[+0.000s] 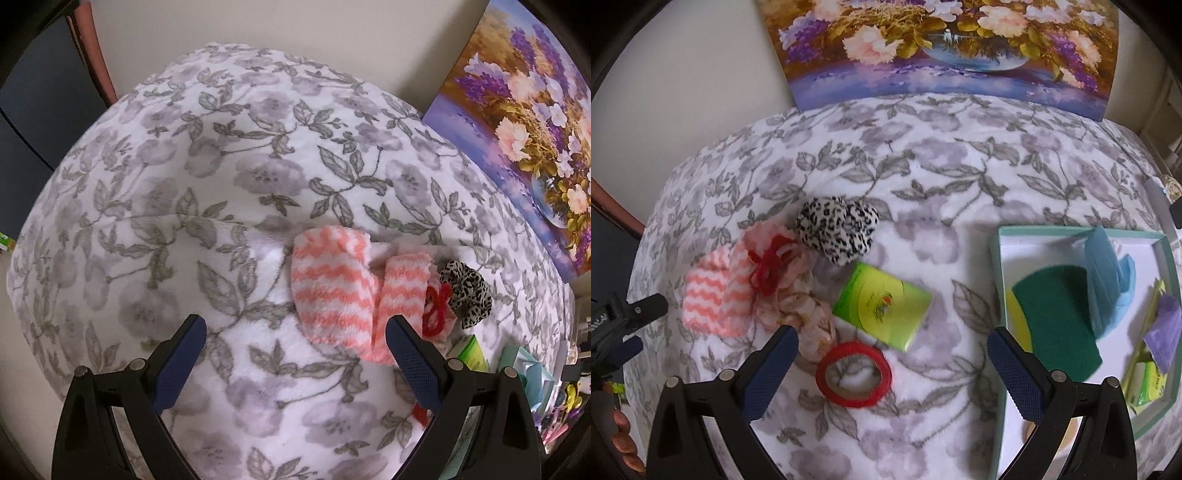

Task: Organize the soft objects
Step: 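Grasp a pink striped sock with the left tool while the right tool grasps the green tissue pack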

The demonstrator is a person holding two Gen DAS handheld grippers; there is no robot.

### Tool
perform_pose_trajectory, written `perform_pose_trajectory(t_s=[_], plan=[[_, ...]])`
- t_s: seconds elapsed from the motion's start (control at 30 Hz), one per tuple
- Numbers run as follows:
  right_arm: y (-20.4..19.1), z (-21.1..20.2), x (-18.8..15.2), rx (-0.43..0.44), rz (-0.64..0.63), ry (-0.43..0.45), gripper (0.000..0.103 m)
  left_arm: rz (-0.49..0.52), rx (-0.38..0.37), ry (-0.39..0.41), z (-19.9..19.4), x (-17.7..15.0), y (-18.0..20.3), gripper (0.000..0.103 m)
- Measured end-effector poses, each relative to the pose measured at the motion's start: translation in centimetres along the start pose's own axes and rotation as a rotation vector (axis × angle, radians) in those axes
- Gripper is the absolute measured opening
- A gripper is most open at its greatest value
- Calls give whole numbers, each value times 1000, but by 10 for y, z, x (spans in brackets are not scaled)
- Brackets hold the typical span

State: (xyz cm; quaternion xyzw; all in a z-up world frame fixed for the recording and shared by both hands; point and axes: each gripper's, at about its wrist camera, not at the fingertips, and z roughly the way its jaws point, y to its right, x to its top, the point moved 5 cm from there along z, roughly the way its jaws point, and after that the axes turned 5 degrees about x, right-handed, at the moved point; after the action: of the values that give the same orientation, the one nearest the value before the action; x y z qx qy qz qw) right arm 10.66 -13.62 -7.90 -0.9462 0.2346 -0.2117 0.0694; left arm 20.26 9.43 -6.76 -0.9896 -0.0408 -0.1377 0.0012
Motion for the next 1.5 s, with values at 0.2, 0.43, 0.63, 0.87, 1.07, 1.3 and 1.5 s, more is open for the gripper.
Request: perform_pose_trajectory(t_s=[0.2, 0.43, 0.63, 0.87, 1.07, 1.3, 1.5], plan=[[-7, 16, 7, -1, -27, -4, 103, 11, -7, -31, 23, 5, 10, 98], [-6, 36, 12, 23, -5, -19, 98, -17, -11, -67, 44, 6, 14, 98], [-1, 48, 12, 29, 20, -29, 90, -25, -31, -63, 53, 7, 20, 96], [2, 61, 9, 19, 26, -55, 84, -13, -41, -83, 66, 6, 28, 80], [1, 64, 8, 7, 20, -55, 81, -3, -39, -93, 75, 4, 30, 67], [-1, 65, 7, 4, 20, -55, 80, 3, -78, -83, 69, 4, 30, 33], [1, 64, 8, 17, 33, -62, 79, 3, -113, -74, 63, 7, 37, 13]])
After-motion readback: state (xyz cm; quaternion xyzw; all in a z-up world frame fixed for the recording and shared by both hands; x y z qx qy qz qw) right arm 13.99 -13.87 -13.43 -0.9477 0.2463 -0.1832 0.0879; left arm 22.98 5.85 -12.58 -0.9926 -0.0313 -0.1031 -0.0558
